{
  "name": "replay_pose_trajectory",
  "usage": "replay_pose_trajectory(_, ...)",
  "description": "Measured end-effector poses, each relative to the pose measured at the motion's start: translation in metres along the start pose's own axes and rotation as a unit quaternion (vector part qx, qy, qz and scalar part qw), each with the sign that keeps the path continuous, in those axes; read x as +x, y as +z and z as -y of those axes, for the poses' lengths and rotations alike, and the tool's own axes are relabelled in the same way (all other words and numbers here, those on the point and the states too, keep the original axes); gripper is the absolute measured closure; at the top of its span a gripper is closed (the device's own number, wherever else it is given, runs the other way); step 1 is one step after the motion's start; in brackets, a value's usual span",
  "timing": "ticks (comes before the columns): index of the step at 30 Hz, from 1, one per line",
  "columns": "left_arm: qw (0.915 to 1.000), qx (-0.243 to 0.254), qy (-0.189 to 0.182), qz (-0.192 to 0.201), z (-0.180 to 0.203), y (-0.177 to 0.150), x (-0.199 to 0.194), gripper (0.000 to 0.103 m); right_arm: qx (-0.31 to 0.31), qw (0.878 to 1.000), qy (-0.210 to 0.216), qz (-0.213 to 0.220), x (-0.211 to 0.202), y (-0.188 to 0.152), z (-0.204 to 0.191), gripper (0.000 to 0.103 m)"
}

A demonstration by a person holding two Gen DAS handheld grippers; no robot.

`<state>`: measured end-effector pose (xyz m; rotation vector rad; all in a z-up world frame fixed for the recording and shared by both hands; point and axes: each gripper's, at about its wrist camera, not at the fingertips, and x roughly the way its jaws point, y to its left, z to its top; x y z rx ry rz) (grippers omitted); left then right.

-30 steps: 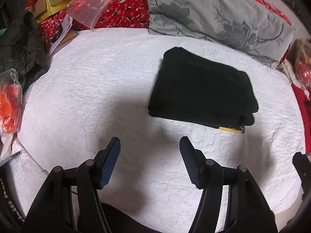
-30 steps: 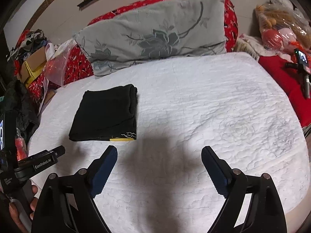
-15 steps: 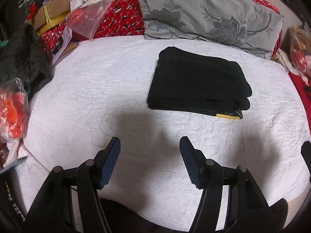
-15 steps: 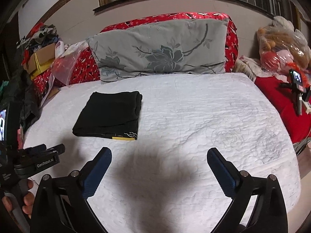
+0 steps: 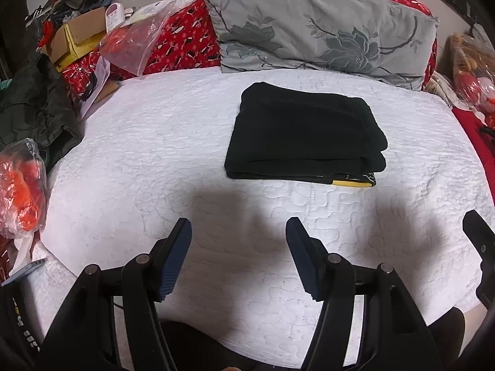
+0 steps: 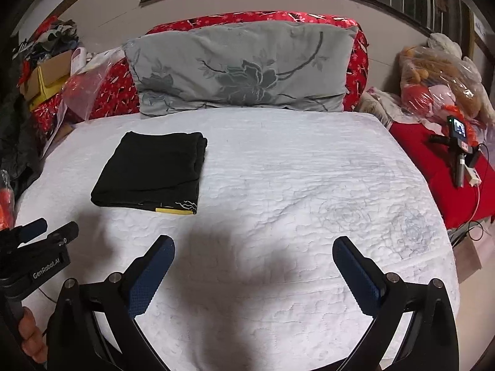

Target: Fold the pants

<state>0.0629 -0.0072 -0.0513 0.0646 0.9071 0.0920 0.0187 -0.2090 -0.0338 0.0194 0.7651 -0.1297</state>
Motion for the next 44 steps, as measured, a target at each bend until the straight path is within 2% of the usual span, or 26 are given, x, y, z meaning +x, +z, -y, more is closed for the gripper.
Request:
replay_pose_trajectory(6,0.9999,-0.001,-0.015,0.002,0.003,-0.002,-0.004,0.040,0.014,1.000,-0.015,-0.003,0.000,0.002,0.008,0.000)
replay_pose_trajectory(16,0.9989,0.006,-0.047,-0.002,0.012,-0.009,-0.012,0.040,0.027,0.999,-0.015,-0.015,0.003,-0.003,0.016,0.000)
replay_pose_trajectory(29,0.9960,0.004,-0.088,0.012,0.025,0.004,-0.029,0.040,0.031,0.999,-0.015,-0.021,0.006,-0.005,0.018,0.000)
replay_pose_trajectory(44,0.9975,0.007,-0.070,0.000,0.029,0.000,-0.023,0.040,0.033,0.999,-0.017,-0.022,0.006,-0.006,0.021,0.000)
